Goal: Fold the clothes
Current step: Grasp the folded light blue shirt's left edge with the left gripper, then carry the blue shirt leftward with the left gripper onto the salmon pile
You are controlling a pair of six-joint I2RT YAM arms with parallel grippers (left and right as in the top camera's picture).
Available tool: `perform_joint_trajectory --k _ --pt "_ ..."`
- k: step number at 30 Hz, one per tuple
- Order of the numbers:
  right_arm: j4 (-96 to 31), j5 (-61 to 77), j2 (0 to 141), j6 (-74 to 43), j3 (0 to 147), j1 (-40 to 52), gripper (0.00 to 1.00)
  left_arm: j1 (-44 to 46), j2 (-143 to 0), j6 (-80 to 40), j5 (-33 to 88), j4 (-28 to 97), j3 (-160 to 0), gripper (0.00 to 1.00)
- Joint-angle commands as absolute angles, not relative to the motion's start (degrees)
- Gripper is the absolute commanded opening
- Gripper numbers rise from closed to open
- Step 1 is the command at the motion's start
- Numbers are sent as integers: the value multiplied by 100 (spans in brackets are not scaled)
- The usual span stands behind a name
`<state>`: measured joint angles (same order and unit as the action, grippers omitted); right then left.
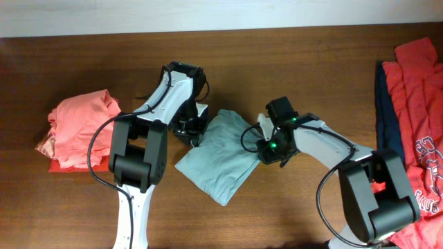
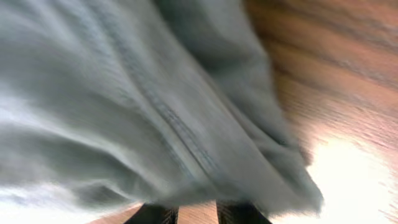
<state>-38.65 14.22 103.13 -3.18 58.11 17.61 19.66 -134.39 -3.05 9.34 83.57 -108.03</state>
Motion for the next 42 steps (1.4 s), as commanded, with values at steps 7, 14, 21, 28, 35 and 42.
perform_joint_trajectory --k 7,14,21,28,35,42 --pt "-5094 1216 9861 -327 6484 1446 29 1791 -13423 -403 779 8294 -12077 49" --pt "-6058 1170 9227 -67 6879 1326 50 1785 -13439 21 1267 7686 -12344 95" --pt "-6396 1173 9074 -69 6890 1076 51 1800 -13701 451 2016 7373 -12337 96" --pt "-6453 1175 9074 -69 6890 1004 51 1811 -14271 714 2915 7481 -12337 96" --pt "-6469 1173 9074 -69 6890 1004 51 2018 -14746 1007 3347 7811 -12337 91" --pt "-6477 1173 9074 -69 6890 1004 51 2351 -14892 1382 3162 8034 -12337 17"
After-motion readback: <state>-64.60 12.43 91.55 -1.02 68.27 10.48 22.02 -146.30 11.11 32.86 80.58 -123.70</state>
